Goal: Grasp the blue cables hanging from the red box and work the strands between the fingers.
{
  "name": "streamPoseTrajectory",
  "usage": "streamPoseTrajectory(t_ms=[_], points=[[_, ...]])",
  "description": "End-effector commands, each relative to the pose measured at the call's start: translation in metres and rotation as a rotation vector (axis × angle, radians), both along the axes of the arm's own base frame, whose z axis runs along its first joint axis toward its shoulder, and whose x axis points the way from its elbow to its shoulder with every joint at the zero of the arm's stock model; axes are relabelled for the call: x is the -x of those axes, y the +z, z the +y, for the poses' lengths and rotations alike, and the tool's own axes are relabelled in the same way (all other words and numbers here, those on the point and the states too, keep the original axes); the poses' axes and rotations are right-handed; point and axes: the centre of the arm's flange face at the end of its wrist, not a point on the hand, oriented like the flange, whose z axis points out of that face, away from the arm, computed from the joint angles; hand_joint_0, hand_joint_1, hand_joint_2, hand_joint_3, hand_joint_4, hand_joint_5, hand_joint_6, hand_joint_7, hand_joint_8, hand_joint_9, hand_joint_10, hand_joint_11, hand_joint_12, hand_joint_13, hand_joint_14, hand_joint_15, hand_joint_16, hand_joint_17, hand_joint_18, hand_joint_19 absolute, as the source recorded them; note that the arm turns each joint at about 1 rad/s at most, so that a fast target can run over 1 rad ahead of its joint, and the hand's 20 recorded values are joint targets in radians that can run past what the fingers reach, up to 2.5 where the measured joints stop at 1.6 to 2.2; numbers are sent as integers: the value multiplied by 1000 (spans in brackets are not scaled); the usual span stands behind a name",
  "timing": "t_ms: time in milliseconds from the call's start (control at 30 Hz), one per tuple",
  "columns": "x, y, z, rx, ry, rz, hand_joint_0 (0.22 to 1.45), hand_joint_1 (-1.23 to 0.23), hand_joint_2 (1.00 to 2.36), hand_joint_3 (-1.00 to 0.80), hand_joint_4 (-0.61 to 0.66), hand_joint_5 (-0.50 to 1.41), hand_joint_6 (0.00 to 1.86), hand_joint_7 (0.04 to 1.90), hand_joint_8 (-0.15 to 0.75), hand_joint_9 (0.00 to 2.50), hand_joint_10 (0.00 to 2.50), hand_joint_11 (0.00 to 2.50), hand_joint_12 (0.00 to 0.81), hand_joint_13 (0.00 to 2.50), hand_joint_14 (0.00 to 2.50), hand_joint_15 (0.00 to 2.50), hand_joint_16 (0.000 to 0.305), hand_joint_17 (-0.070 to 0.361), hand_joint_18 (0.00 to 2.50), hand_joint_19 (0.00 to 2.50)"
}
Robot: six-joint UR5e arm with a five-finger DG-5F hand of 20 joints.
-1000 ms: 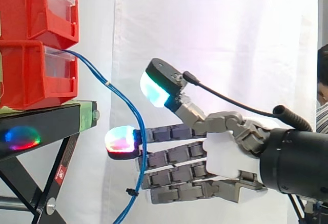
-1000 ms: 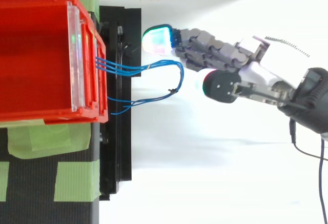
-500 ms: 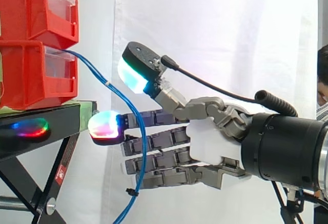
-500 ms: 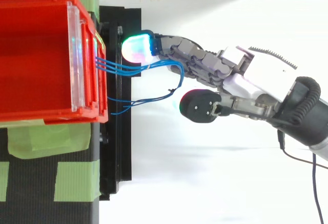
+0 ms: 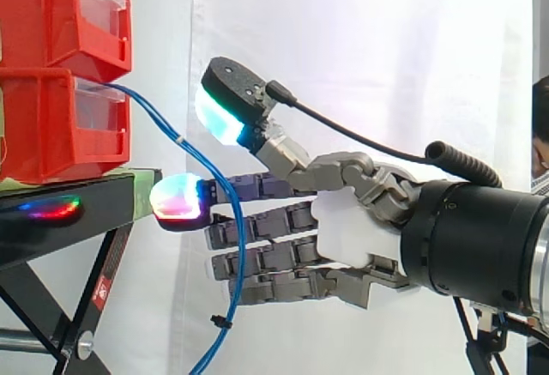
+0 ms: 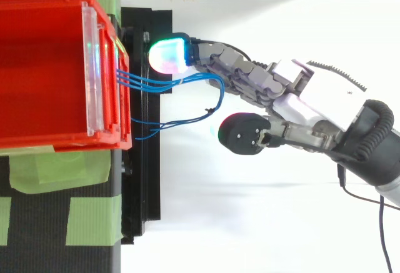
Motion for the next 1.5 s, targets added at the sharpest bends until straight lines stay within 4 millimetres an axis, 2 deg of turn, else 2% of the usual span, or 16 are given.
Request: streamPoseTrajectory(t_ms=[0, 100, 167, 200, 233, 333, 533, 767, 1467], points=[[1, -1, 2, -2, -3, 1, 685, -398, 1000, -1000, 169, -384, 6, 679, 298, 0, 0, 28, 360, 0, 5, 183, 73, 164, 0, 123], [1, -3, 3, -6, 1, 6, 685, -398, 1000, -1000, 169, -384, 6, 680, 299, 0, 0, 43, 360, 0, 3, 183, 73, 164, 0, 123], [0, -27, 4, -15, 6, 22, 685, -399, 1000, -1000, 169, -383, 6, 682, 298, 0, 0, 42, 360, 0, 3, 190, 73, 164, 0, 131], [-10, -40, 8, -50, 10, -6, 686, -398, 1000, -1000, 169, -383, 6, 679, 299, 0, 0, 45, 361, 0, 4, 187, 73, 164, 0, 130], [-14, -42, 9, -67, 10, -20, 686, -398, 1000, -1000, 171, -382, 6, 682, 298, 0, 0, 47, 361, 0, 3, 187, 73, 164, 0, 130], [-19, -41, 12, -127, 19, -51, 686, -398, 1000, -1000, 170, -381, 6, 680, 299, 0, 0, 46, 361, 0, 3, 187, 73, 163, 0, 129], [-15, -42, 11, -101, 20, 43, 686, -398, 1000, -1000, 170, -382, 6, 686, 300, 0, 0, 54, 361, 0, 3, 194, 73, 164, 0, 135], [-21, -38, 8, -111, 18, -5, 686, -398, 1000, -1000, 171, -380, 6, 684, 303, 0, 0, 66, 362, 0, 3, 194, 73, 163, 0, 139], [-21, -39, 11, -114, 56, 3, 689, -398, 1000, -1000, 180, -366, 6, 691, 329, 49, 3, 167, 384, 0, 4, 229, 73, 165, 0, 178]])
